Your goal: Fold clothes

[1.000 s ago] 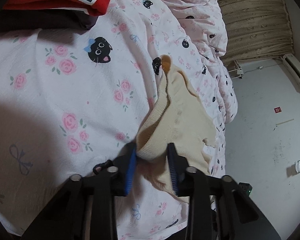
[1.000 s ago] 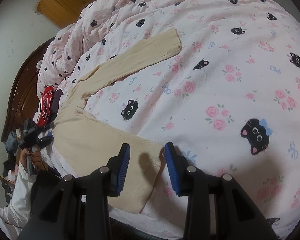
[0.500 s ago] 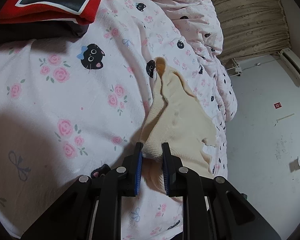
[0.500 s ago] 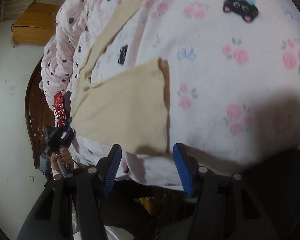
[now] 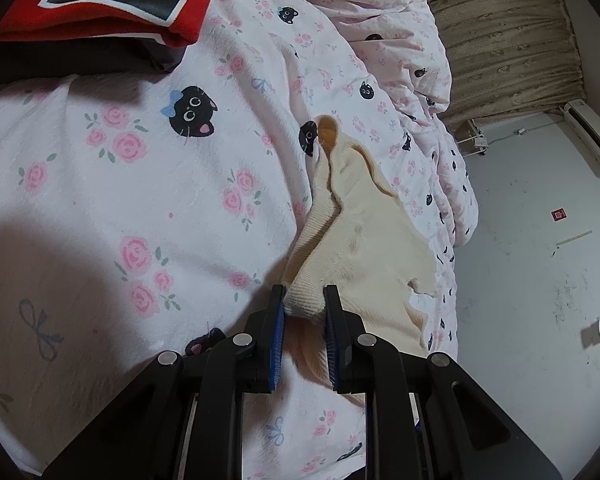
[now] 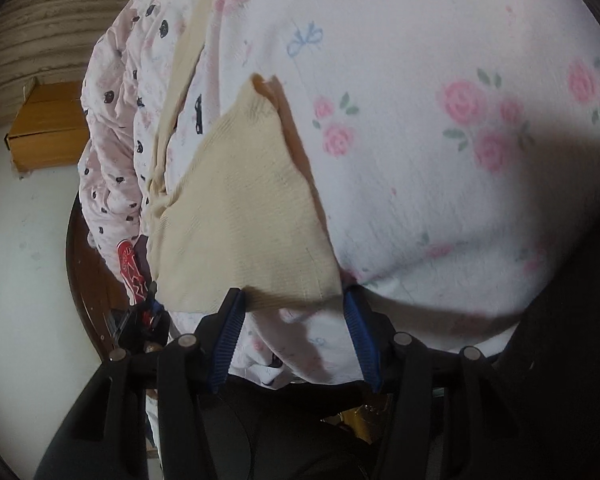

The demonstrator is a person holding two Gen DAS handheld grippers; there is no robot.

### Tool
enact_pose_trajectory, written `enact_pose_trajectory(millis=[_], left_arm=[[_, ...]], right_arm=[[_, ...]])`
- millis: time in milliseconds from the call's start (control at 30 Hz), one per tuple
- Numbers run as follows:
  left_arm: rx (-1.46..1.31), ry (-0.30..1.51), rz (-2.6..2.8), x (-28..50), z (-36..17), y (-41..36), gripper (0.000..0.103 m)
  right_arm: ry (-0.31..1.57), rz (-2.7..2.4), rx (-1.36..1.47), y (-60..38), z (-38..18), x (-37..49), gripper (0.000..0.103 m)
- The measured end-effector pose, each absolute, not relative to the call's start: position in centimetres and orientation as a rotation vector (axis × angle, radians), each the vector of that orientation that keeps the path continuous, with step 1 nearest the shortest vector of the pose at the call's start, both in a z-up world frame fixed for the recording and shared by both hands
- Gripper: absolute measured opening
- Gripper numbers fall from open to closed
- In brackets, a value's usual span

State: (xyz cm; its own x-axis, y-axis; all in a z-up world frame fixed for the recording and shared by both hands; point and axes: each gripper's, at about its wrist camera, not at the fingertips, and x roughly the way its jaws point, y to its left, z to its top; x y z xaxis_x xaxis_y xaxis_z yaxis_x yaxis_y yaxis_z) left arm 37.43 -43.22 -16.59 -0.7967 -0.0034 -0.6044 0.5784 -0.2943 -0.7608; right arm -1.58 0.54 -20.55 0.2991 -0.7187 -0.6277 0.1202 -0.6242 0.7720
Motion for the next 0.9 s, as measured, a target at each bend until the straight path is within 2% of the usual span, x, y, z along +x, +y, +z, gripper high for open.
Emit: enact_pose_trajectory(millis=[100, 400, 467, 633, 800, 900], left_arm=[[0.719, 1.580, -2.144, 37.5, -16.6, -43.2, 0.015], [0.724, 1.578, -2.148, 37.5, -16.6, -43.1, 0.015], [0.723, 1.581, -2.148, 37.5, -16.6, -43.1, 0.015], [0.711, 1.591, -2.141, 37.6, -16.6, -43.1, 0.015], [0.706, 1.598, -2.139, 37.6, -16.6, -43.2, 0.015], [0.705, 1.599, -2.145, 37.6, -16.6, -43.1, 0.015]], right_arm=[[-0.578, -1.429, 1.828, 0.5, -21.2, -1.2, 0.052], [-0.906, -1.407, 1.785, 2.7, -22.4, -1.3, 0.051], [-0.913, -1.417, 1.769, 2.9, -22.1, -1.5, 0.045], [-0.901, -1.445, 1.725, 3.1, -20.8, -2.1, 0.041], [-0.844, -1.456, 1.687, 2.8, -19.3, -2.4, 0.022], [-0.801, -1.456, 1.698, 2.4, -19.1, -2.3, 0.022]])
